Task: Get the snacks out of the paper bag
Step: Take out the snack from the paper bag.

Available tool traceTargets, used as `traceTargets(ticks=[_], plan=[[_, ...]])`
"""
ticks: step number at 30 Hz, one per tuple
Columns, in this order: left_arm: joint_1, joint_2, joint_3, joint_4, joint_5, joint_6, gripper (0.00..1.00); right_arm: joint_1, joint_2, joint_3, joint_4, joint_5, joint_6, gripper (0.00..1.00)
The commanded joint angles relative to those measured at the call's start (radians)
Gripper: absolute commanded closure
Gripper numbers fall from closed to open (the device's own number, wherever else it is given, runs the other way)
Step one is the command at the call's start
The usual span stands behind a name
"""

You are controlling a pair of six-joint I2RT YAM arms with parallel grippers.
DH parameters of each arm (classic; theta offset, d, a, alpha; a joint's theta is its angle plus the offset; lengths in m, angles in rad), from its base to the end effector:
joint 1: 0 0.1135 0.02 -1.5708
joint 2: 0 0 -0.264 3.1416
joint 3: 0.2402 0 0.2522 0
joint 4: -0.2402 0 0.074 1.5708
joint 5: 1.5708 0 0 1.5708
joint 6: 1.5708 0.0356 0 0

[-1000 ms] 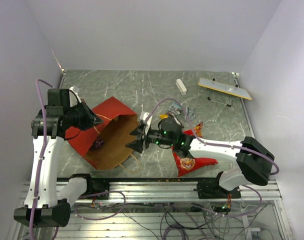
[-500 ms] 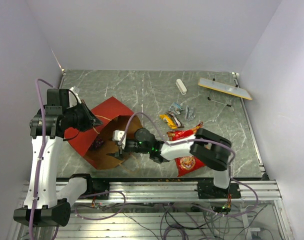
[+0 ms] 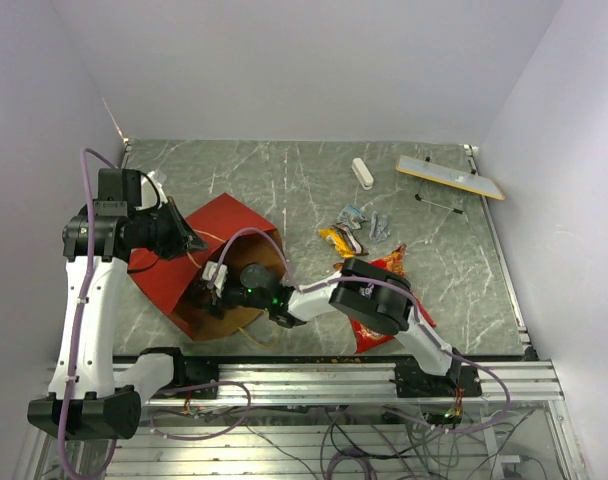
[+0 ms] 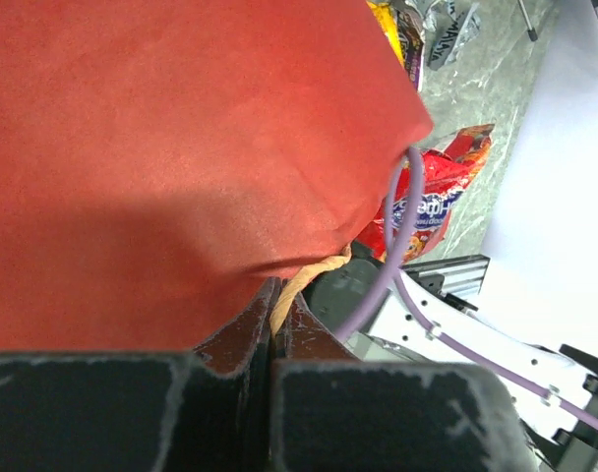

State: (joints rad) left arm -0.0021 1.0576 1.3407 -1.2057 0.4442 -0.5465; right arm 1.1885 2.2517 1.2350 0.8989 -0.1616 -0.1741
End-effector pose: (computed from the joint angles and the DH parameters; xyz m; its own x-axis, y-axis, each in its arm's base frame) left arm 0.1729 -0.0157 0.3849 -0.8169 -0.4675 -0.3378 -0.1910 0.7718 -0.6064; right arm 0.1717 0.4424 0.1291 0.1258 -0.1455 -0.9813 -0.9682 0.1977 -0.1534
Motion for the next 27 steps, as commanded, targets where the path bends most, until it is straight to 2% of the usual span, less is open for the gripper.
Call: traceTargets(ticks=[1, 10, 15, 17, 20, 27], plan=[[-0.003, 0.012, 0.048, -0.006, 0.054, 0.021, 0.93, 0.002, 0.073, 0.036, 0.028, 0.082, 0.027, 0.23], [-0.003, -0.003, 0.022, -0.004, 0.069, 0.006, 0.93, 0.002, 0.153, 0.126, 0.015, 0.127, 0.027, 0.22], [-0.003, -0.004, 0.026, -0.01, 0.067, 0.008, 0.93, 0.001, 0.207, 0.212, -0.032, 0.241, 0.034, 0.23], [-0.003, -0.011, 0.021, -0.013, 0.064, 0.004, 0.93, 0.0, 0.234, 0.272, -0.089, 0.31, 0.038, 0.26], [-0.003, -0.013, 0.014, -0.024, 0.061, 0.006, 0.93, -0.002, 0.267, 0.343, -0.179, 0.355, -0.022, 0.35], [-0.003, -0.027, -0.001, -0.038, 0.026, 0.008, 0.93, -0.038, 0.214, 0.279, -0.177, 0.372, -0.095, 0.74]])
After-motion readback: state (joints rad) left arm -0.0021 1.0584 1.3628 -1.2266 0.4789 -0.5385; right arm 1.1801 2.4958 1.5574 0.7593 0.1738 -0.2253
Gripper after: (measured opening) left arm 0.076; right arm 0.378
